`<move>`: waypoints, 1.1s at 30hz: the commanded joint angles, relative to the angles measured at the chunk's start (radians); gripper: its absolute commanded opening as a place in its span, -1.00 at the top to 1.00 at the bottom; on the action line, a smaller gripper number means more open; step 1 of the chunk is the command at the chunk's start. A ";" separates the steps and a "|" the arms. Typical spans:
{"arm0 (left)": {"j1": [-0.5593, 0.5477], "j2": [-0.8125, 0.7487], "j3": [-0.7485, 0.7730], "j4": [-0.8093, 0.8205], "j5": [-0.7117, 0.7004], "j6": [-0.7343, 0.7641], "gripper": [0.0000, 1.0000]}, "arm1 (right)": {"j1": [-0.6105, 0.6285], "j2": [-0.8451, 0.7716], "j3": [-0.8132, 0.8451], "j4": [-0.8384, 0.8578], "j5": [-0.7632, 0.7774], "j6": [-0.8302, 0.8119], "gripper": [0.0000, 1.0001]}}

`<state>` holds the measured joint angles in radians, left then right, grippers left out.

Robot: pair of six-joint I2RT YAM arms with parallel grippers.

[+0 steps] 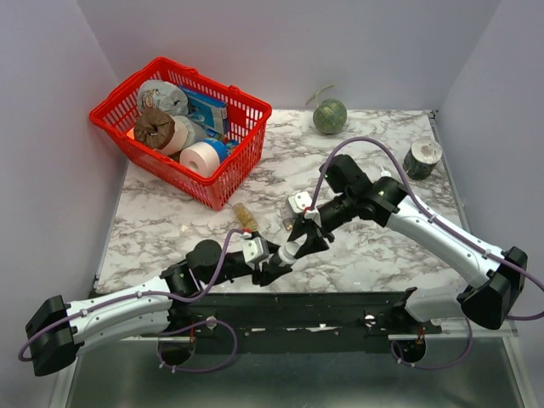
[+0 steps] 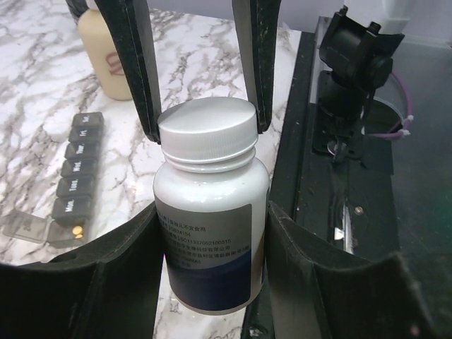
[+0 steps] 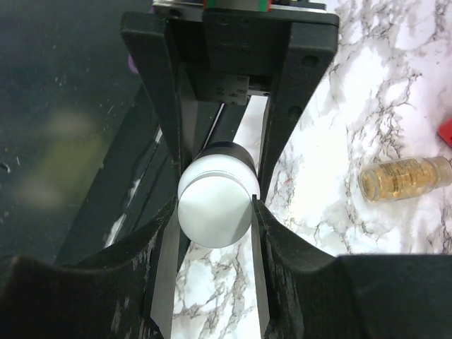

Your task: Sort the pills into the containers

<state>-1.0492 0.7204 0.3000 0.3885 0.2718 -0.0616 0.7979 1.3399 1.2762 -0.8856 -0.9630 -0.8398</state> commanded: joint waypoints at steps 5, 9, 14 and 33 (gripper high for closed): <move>0.011 0.001 0.094 0.273 -0.248 0.031 1.00 | 0.006 0.007 -0.081 0.129 0.053 0.298 0.56; 0.012 -0.003 0.087 0.320 -0.337 0.014 1.00 | 0.001 0.015 -0.110 0.212 0.064 0.444 0.61; 0.012 -0.025 0.087 0.357 -0.376 -0.001 1.00 | -0.060 0.019 -0.103 0.254 -0.035 0.495 0.64; 0.014 0.071 0.169 0.484 -0.669 -0.076 1.00 | -0.098 0.061 -0.043 0.456 0.102 0.868 0.86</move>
<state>-1.0496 0.7784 0.3683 0.5457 -0.1944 -0.1284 0.6842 1.3609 1.2720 -0.3588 -0.9066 -0.1680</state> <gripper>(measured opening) 0.592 0.472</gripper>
